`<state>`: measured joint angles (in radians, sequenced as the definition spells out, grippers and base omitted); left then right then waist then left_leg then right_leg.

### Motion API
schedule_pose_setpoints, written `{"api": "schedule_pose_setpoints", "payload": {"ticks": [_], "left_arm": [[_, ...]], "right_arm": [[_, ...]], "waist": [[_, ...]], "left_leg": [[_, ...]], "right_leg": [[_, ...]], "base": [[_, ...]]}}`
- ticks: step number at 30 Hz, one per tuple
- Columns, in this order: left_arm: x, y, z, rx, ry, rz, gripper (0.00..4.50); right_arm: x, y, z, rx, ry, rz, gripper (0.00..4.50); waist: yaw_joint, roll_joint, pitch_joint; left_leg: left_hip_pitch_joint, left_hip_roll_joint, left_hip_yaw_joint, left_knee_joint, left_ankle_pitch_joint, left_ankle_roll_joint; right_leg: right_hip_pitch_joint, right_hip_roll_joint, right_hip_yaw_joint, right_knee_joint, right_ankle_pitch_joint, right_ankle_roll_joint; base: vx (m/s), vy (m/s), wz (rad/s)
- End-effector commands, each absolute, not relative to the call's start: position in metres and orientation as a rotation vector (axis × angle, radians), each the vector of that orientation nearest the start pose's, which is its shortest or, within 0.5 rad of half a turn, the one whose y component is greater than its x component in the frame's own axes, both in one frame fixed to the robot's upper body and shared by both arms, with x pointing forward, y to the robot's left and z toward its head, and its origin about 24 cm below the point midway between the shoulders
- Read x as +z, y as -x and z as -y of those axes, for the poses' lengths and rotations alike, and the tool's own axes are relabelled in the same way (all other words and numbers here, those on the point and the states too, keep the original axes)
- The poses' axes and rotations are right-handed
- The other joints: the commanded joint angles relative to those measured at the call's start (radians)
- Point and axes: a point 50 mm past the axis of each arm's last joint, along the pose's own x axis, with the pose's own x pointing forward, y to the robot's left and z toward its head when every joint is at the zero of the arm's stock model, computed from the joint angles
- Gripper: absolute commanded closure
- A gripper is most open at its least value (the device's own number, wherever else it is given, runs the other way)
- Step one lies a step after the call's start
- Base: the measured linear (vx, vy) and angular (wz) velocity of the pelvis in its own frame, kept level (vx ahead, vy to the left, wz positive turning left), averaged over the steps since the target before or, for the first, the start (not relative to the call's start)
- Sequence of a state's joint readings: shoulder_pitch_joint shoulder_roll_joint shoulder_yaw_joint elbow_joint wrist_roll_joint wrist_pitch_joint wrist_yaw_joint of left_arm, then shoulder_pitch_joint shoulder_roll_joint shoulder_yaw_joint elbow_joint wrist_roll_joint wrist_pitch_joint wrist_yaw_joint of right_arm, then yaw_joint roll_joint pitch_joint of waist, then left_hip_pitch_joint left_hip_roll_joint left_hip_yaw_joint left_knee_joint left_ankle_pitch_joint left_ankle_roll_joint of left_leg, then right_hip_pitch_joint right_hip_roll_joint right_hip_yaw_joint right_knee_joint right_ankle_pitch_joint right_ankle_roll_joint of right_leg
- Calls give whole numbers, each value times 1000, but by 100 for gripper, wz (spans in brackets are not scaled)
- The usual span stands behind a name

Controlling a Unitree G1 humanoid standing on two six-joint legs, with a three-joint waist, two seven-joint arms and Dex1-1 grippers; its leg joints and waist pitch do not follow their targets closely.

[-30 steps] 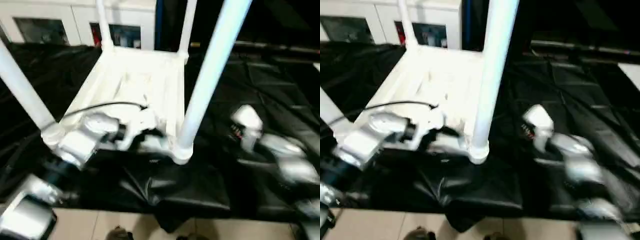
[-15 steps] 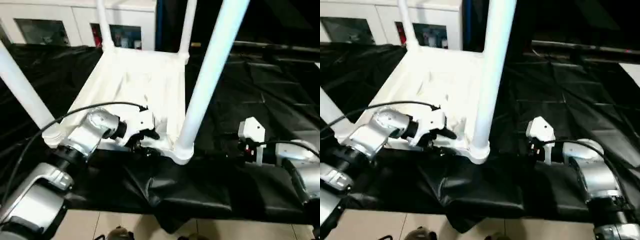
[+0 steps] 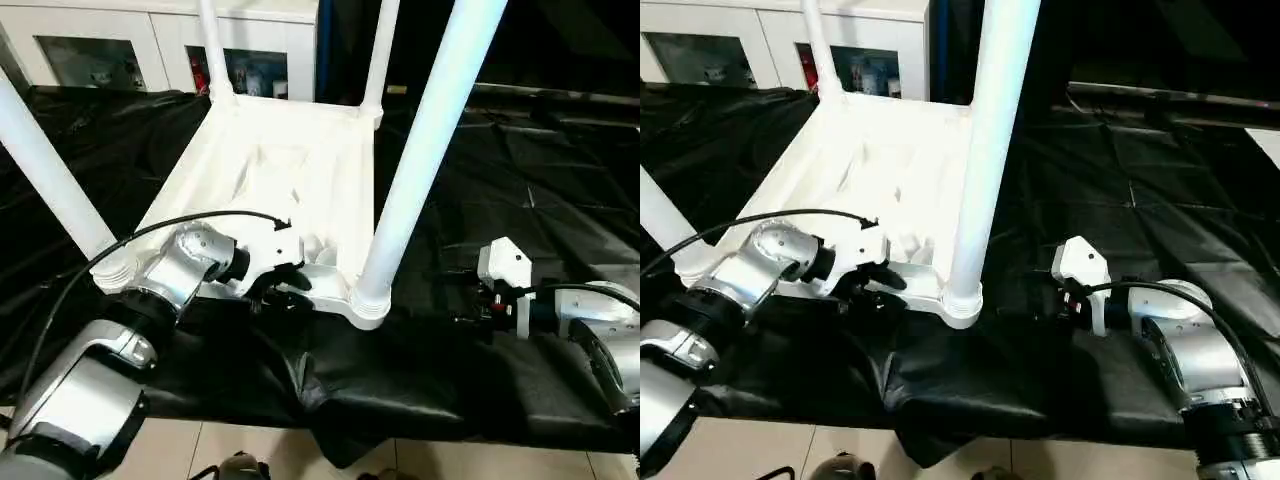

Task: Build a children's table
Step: Rotate leg to tighten

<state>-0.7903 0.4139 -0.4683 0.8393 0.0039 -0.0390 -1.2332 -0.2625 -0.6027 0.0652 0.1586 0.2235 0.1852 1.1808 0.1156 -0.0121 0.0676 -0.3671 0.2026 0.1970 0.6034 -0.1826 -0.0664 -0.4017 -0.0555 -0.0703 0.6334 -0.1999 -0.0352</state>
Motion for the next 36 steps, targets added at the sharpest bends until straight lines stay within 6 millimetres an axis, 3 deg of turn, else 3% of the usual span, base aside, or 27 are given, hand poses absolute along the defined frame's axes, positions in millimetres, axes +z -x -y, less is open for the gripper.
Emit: {"api": "schedule_pose_setpoints", "payload": {"ticks": [1, 5, 6, 11, 15, 16, 17, 18, 20, 22, 24, 26, 27, 34, 35, 36], "left_arm": [[73, -344, -135, -1381, -588, -473, 329], [72, -344, -136, -1390, -575, -478, 344], [72, -344, -136, -1391, -570, -477, 371], [72, -343, -135, -1395, -474, -455, 413], [68, -338, -133, -1378, -345, -425, 436], [67, -338, -133, -1377, -340, -424, 445], [63, -334, -131, -1371, -327, -427, 446], [59, -332, -129, -1367, -317, -428, 446], [51, -327, -123, -1344, -317, -426, 449], [41, -321, -115, -1334, -327, -442, 450], [37, -318, -112, -1336, -358, -453, 450], [35, -318, -112, -1331, -383, -461, 450], [34, -317, -112, -1327, -417, -469, 450], [34, -316, -111, -1308, -486, -474, 450], [35, -316, -110, -1308, -485, -470, 450], [36, -317, -110, -1304, -484, -464, 450]], "right_arm": [[81, -268, 209, 1152, 304, -313, 130], [81, -268, 209, 1154, 308, -318, 130], [81, -268, 209, 1154, 307, -318, 130], [80, -268, 209, 1157, 302, -321, 130], [71, -271, 205, 1111, 234, -320, 130], [70, -271, 205, 1106, 230, -320, 102], [65, -273, 201, 1079, 213, -311, 95], [62, -274, 199, 1060, 199, -305, 95], [56, -277, 192, 1026, 164, -285, 89], [52, -282, 184, 1004, 157, -251, 52], [51, -285, 182, 991, 168, -240, 52], [51, -287, 181, 982, 178, -242, 26], [51, -289, 180, 976, 200, -240, 15], [49, -298, 173, 962, 202, -246, 15], [48, -298, 171, 966, 190, -247, 41], [47, -300, 169, 970, 185, -252, 49]], "waist": [[6, 5, -78], [6, 3, -77], [5, 3, -76], [5, -3, -75], [2, -3, -81], [2, -3, -81], [-2, -9, -80], [-5, -5, -81], [-10, -8, -79], [-13, -11, -75], [-15, -9, -73], [-16, -11, -72], [-16, -7, -73], [-19, -7, -77], [-18, -7, -76], [-19, -13, -78]], "left_leg": [[10, 30, -23, -58, -163, 49], [11, 31, -23, -59, -175, 45], [11, 31, -24, -60, -177, 45], [11, 31, -23, -61, -184, 45], [7, 34, -24, -59, -149, 53], [7, 34, -24, -59, -149, 53], [4, 32, -22, -58, -140, 59], [4, 32, -22, -59, -134, 61], [3, 31, -22, -59, -141, 60], [5, 30, -20, -59, -150, 61], [8, 28, -20, -60, -165, 59], [9, 28, -20, -62, -171, 58], [10, 29, -22, -64, -172, 55], [9, 31, -21, -64, -168, 52], [9, 31, -21, -64, -170, 53], [8, 31, -21, -63, -163, 57]], "right_leg": [[63, -86, 51, -89, -155, -184], [62, -88, 51, -92, -191, -178], [62, -88, 51, -93, -197, -176], [60, -89, 51, -97, -233, -171], [63, -91, 51, -85, -162, -191], [63, -91, 51, -85, -162, -191], [62, -88, 50, -85, -136, -199], [61, -90, 50, -82, -123, -209], [61, -93, 50, -85, -142, -207], [58, -93, 51, -94, -217, -181], [54, -91, 51, -102, -292, -148], [53, -89, 51, -105, -316, -133], [52, -90, 51, -104, -324, -130], [53, -91, 54, -97, -250, -155], [53, -91, 54, -97, -251, -153], [54, -91, 53, -94, -248, -154]], "base": [[0, 0, 0], [0, 0, 0], [0, 0, 0], [0, 0, 0], [0, 0, 0], [0, 0, 0], [0, 0, 0], [0, 0, 0], [0, 0, 0], [0, 0, 0], [0, 0, 0], [0, 0, 0], [0, 0, 0], [0, 0, 0], [0, 0, 0], [0, 0, 0]]}}
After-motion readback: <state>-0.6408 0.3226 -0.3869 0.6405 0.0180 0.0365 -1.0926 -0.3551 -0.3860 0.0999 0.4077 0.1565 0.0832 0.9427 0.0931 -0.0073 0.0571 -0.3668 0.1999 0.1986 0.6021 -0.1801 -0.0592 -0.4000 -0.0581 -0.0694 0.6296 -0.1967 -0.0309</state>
